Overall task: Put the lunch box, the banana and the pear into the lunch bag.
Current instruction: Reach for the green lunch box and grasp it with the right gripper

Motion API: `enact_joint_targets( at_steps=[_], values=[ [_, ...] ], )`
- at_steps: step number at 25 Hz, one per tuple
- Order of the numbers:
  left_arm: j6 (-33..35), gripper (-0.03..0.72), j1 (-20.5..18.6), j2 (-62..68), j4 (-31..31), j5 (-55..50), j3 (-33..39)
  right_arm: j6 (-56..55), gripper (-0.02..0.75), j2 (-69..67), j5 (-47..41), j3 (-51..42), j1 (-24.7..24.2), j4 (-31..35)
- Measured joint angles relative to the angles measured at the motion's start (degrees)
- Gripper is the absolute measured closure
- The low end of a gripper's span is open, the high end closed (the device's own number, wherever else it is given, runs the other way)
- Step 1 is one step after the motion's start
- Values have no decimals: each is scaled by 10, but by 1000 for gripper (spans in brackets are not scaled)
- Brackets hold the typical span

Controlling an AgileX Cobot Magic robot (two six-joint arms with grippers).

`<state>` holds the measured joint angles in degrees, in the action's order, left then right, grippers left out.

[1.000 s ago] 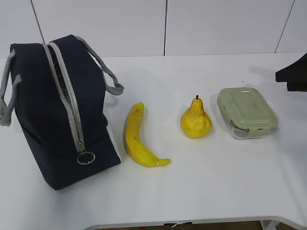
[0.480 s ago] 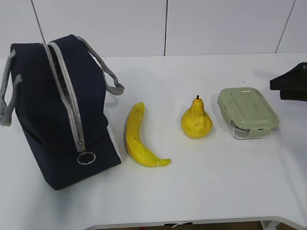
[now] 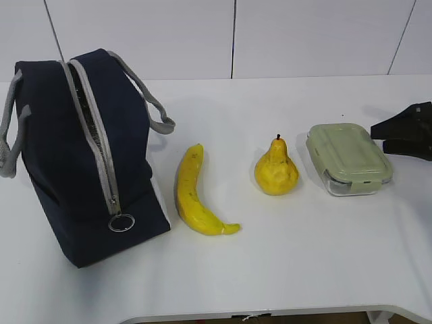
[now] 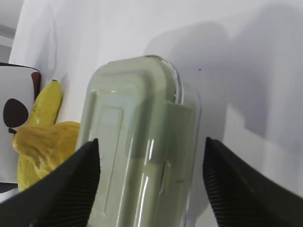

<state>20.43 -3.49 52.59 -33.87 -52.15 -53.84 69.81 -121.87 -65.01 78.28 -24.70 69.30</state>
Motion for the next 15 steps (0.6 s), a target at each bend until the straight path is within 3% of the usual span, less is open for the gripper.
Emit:
enact_joint_targets(
  at_steps=[15],
  values=[
    [5,378,0,0,-3,0,0,28,186,-40,-16,1,0,47]
  ],
)
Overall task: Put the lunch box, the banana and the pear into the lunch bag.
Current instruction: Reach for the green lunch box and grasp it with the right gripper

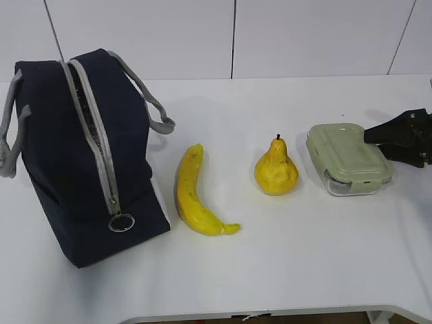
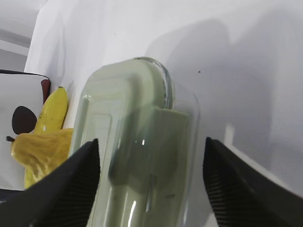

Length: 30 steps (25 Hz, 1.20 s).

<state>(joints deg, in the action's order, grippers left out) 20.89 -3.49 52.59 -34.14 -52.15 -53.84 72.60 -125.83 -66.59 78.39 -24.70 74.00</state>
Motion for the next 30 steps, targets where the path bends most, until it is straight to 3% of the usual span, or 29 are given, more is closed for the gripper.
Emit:
enact_joint_targets(
  at_steps=[30],
  values=[
    [1,378,0,0,-1,12,0,1,186,-9,-1,0,10,-5]
  ],
)
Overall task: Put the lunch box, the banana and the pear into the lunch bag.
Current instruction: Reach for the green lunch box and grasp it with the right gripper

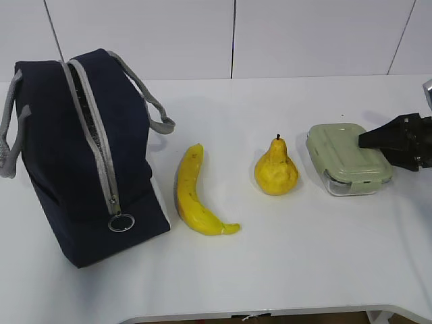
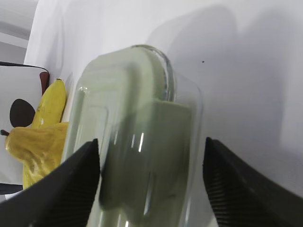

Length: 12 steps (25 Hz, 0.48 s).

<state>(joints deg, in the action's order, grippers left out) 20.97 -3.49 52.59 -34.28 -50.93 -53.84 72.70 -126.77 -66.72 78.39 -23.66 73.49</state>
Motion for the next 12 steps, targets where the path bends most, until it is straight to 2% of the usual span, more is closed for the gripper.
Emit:
enact_joint_targets(
  at_steps=[12],
  values=[
    [0,378,0,0,0,3,0,0,186,0,0,0,1,-2]
  ],
)
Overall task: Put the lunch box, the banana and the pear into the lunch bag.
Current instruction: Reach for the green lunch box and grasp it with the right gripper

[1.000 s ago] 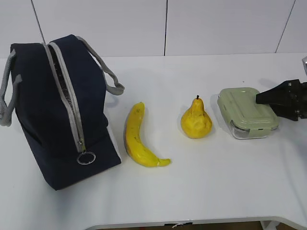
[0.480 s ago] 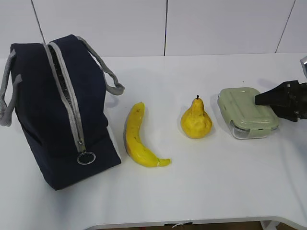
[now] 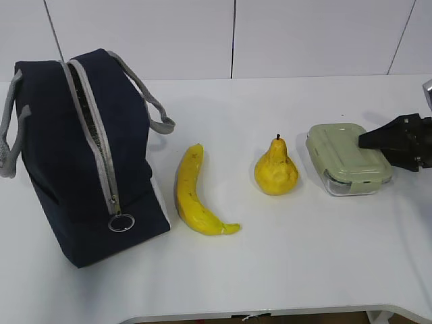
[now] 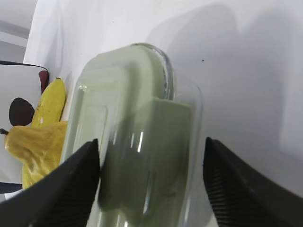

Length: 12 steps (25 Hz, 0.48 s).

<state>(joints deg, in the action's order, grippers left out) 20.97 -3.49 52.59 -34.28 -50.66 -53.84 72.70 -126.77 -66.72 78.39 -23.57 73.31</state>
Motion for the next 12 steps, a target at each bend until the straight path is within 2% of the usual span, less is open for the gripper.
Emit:
enact_joint_targets(
  at_steps=[12],
  values=[
    [0,378,0,0,0,11,0,0,186,0,0,0,0,-2]
  ],
)
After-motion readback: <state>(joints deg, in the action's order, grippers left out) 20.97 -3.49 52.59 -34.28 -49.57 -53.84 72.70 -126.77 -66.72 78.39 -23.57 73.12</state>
